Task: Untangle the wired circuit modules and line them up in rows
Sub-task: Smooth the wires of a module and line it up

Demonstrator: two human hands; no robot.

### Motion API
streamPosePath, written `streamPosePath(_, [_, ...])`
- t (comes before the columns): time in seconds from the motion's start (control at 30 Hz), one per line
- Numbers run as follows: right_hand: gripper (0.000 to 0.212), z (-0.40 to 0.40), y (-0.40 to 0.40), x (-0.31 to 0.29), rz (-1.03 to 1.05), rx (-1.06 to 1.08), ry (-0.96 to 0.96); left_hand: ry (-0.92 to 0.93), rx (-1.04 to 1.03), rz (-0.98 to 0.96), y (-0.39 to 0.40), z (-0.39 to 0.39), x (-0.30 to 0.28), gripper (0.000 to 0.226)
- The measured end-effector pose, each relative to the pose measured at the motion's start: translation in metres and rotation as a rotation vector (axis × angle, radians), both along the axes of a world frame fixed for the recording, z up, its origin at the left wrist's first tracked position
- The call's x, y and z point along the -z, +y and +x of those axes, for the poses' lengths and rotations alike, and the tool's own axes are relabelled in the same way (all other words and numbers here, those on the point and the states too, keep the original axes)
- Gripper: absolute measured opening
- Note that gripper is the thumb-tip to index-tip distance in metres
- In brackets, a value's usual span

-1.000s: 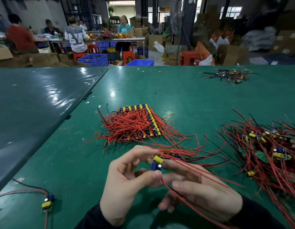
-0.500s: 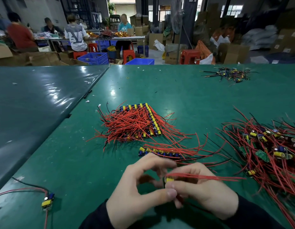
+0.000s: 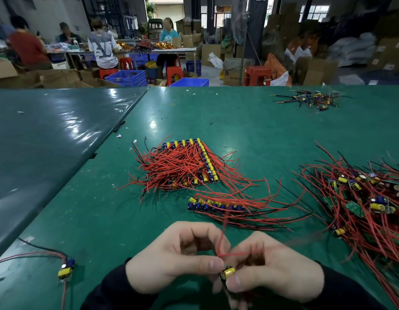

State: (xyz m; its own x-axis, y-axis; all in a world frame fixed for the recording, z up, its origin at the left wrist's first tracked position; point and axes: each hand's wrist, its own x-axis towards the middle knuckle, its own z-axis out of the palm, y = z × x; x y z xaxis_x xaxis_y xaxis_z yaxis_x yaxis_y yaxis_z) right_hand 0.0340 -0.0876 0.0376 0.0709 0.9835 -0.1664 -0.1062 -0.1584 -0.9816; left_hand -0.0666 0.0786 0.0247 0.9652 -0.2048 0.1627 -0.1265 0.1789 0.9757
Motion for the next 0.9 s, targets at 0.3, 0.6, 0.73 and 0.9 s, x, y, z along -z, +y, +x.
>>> streamPosePath(0.3, [0.015, -0.0009, 0.002, 0.0065, 0.024, -0.086, 0.239, 0.048, 0.107, -0.212, -0.0035, 0.0005, 0.0063, 0.026])
streamPosePath(0.6, [0.044, -0.0029, 0.003, 0.002, -0.111, -0.217, 0.218, 0.064, 0.144, -0.141, -0.0011, -0.002, 0.0083, 0.021])
streamPosePath(0.73, [0.025, -0.0026, 0.0021, 0.0028, -0.056, -0.184, 0.226, 0.007, 0.145, -0.228, -0.0043, -0.0002, 0.0066, 0.015])
streamPosePath(0.9, [0.02, -0.0056, 0.0032, 0.0074, 0.006, -0.09, 0.276, -0.004, 0.046, -0.308, -0.0078, 0.0007, 0.0083, 0.017])
